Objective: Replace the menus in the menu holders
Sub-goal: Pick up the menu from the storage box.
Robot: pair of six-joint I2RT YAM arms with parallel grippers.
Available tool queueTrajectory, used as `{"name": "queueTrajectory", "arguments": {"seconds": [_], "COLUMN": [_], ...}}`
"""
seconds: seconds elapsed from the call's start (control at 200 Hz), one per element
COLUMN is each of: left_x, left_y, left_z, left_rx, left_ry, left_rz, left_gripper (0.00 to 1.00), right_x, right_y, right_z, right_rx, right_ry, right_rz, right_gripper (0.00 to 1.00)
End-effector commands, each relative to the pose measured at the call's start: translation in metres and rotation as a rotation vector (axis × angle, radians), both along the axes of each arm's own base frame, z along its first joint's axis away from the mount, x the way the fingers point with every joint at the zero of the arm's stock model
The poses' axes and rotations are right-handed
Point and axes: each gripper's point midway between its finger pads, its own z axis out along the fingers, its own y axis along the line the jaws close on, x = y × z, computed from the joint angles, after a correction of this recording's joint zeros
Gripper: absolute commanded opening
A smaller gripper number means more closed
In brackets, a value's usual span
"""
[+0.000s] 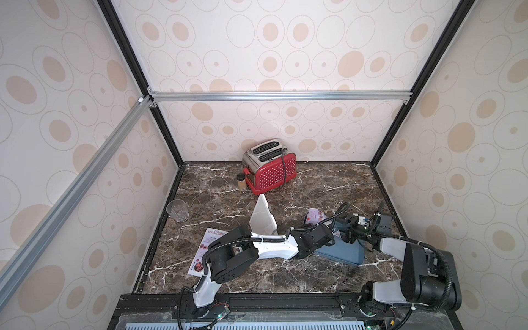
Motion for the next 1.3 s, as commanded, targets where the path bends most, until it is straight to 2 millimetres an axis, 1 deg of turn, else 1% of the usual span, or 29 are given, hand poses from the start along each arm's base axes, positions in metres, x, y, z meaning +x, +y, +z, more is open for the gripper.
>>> {"name": "queueTrajectory", "arguments": {"seconds": [0.0,0.085,0.195,0.311,0.381,0.441,0.486,0.566,0.611,0.676,0.766,0.821,0.841,0.886,0.927,0.937,1.002,1.082,1.127,1.192,1.242,1.262,1.297], "left_x": [-0.004,-0.004,-0.004,-0.006,-0.008,-0.011,-0.020,-0.043,-0.055,-0.063,-0.053,-0.040,-0.034,-0.019,-0.004,-0.001,0.019,0.041,0.051,0.062,0.069,0.071,0.074], "left_y": [-0.003,-0.004,-0.004,-0.004,-0.006,-0.007,-0.012,-0.020,-0.022,-0.017,0.006,0.027,0.035,0.055,0.076,0.080,0.113,0.154,0.175,0.202,0.221,0.227,0.238], "left_z": [-0.002,-0.001,0.002,0.009,0.020,0.037,0.049,0.079,0.105,0.148,0.215,0.249,0.257,0.275,0.287,0.290,0.302,0.309,0.309,0.305,0.300,0.297,0.293], "left_rx": [0.001,0.003,0.006,-0.008,-0.041,-0.077,-0.106,-0.167,-0.230,-0.345,-0.499,-0.586,-0.611,-0.682,-0.730,-0.740,-0.787,-0.863,-0.900,-0.935,-0.957,-0.961,-0.973], "left_ry": [0.002,0.001,-0.004,-0.005,-0.008,-0.020,-0.014,-0.004,0.005,0.022,-0.014,-0.027,-0.021,-0.003,-0.003,-0.003,-0.007,0.017,0.031,0.047,0.066,0.074,0.087], "left_rz": [-0.005,-0.014,-0.024,-0.034,-0.044,-0.051,-0.080,-0.152,-0.178,-0.156,-0.049,0.022,0.050,0.118,0.177,0.186,0.259,0.364,0.412,0.469,0.513,0.530,0.554], "left_gripper": [0.33,0.36,0.42,0.55,0.65,0.76,0.83,0.89,0.90,0.91,0.93,0.93,0.93,0.93,0.93,0.93,0.93,0.92,0.92,0.92,0.91,0.91,0.91], "right_x": [0.005,0.005,0.003,0.002,0.002,0.001,-0.001,-0.006,-0.009,-0.016,-0.027,-0.034,-0.037,-0.043,-0.048,-0.049,-0.057,-0.067,-0.071,-0.085,-0.097,-0.102,-0.111], "right_y": [0.002,0.002,0.003,0.003,0.003,0.003,0.002,-0.001,-0.004,-0.009,-0.009,-0.005,-0.002,0.006,0.013,0.016,0.030,0.053,0.067,0.096,0.117,0.125,0.139], "right_z": [0.008,0.009,0.007,0.008,0.012,0.017,0.023,0.038,0.053,0.077,0.115,0.137,0.142,0.161,0.173,0.178,0.200,0.228,0.241,0.260,0.270,0.279,0.287], "right_rx": [0.032,0.032,0.024,0.016,0.001,-0.028,-0.058,-0.157,-0.233,-0.344,-0.472,-0.542,-0.562,-0.613,-0.656,-0.666,-0.721,-0.767,-0.784,-0.787,-0.787,-0.784,-0.783], "right_ry": [-0.020,-0.023,-0.022,-0.034,-0.053,-0.070,-0.092,-0.128,-0.163,-0.218,-0.286,-0.322,-0.329,-0.369,-0.389,-0.404,-0.451,-0.523,-0.558,-0.623,-0.659,-0.685,-0.711], "right_rz": [0.007,0.011,0.020,0.022,0.033,0.048,0.058,0.084,0.102,0.128,0.177,0.210,0.230,0.269,0.297,0.306,0.353,0.427,0.474,0.578,0.661,0.688,0.741], "right_gripper": [0.48,0.37,0.23,0.08,0.02,0.00,0.00,0.00,0.00,0.00,0.00,0.00,0.00,0.00,0.00,0.00,0.00,0.00,0.00,0.00,0.00,0.00,0.00]}}
